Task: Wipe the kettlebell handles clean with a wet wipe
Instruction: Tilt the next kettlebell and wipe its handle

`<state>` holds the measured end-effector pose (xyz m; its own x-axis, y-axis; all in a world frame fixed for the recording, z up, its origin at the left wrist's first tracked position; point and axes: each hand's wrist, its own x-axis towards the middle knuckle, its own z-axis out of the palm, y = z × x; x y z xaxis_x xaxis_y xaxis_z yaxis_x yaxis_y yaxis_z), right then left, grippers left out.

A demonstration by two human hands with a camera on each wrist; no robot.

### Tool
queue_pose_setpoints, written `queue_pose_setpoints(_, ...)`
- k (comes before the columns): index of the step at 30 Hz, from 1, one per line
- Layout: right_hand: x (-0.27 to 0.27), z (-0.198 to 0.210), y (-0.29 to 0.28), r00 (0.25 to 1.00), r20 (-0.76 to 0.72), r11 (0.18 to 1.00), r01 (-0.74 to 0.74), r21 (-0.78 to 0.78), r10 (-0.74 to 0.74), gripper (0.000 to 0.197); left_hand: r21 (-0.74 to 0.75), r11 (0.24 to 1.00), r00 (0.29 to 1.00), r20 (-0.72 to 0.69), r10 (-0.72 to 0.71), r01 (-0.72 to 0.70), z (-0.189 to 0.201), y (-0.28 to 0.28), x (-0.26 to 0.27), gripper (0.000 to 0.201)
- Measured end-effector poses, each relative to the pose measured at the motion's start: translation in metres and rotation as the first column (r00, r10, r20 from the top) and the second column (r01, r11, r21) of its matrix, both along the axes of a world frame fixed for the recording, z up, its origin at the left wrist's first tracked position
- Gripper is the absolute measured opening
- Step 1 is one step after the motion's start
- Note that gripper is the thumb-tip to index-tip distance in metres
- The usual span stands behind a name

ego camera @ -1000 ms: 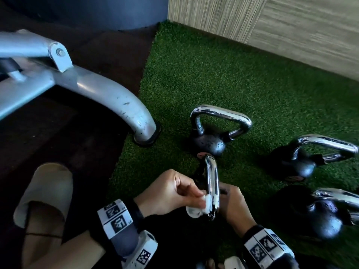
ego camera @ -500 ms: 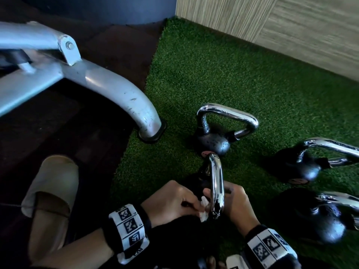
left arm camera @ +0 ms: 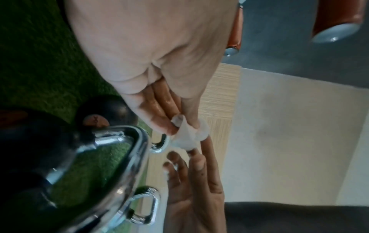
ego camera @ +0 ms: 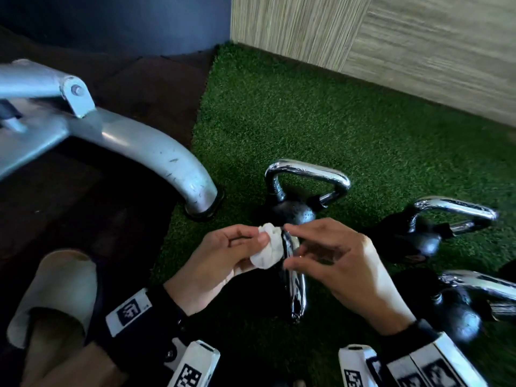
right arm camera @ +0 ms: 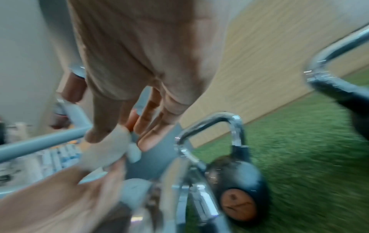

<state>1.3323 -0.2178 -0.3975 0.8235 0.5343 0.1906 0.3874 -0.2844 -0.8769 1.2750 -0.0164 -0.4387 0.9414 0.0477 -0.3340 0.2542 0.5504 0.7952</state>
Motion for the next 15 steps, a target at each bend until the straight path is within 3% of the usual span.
queue_pose_setpoints(2, -0.006, 0.004, 0.009, 0.997, 0.079, 1.0, -0.022, -0.016, 0.024, 0.049, -0.071, 0.997, 1.0, 0.002, -0.015, 0.015, 0.009, -0.005, 0.002, 0.008)
queue_pose_setpoints(7, -0.009, -0.004, 0.012, 0.972, 0.204, 0.993, 0.114, 0.041, -0.12, 0.031, -0.102, 0.994, 0.998, -0.029, -0.047, 0.044, 0.006, -0.012, 0.0, 0.008)
queue_pose_setpoints(11, -0.008, -0.014, 0.006, 0.979, 0.053, 0.98, 0.197, 0.028, -0.198, 0.026, -0.073, 0.995, 0.997, -0.038, -0.066, 0.063, 0.0, -0.009, -0.003, 0.028)
queue_pose_setpoints(13, -0.002, -0.02, 0.0, 0.97, -0.013, 0.97, 0.241, 0.032, -0.241, 0.022, 0.134, 0.986, 0.994, 0.03, -0.103, 0.098, -0.01, -0.005, -0.004, 0.019)
queue_pose_setpoints(14, 0.001, -0.023, -0.005, 0.961, -0.05, 0.96, 0.275, 0.046, -0.272, 0.021, 0.322, 0.941, 0.989, 0.07, -0.133, 0.104, -0.018, -0.002, -0.005, 0.024)
queue_pose_setpoints(15, 0.006, -0.027, -0.012, 0.947, -0.093, 0.947, 0.314, 0.063, -0.308, 0.02, 0.524, 0.845, 0.981, 0.084, -0.173, 0.104, -0.031, 0.001, -0.006, 0.042)
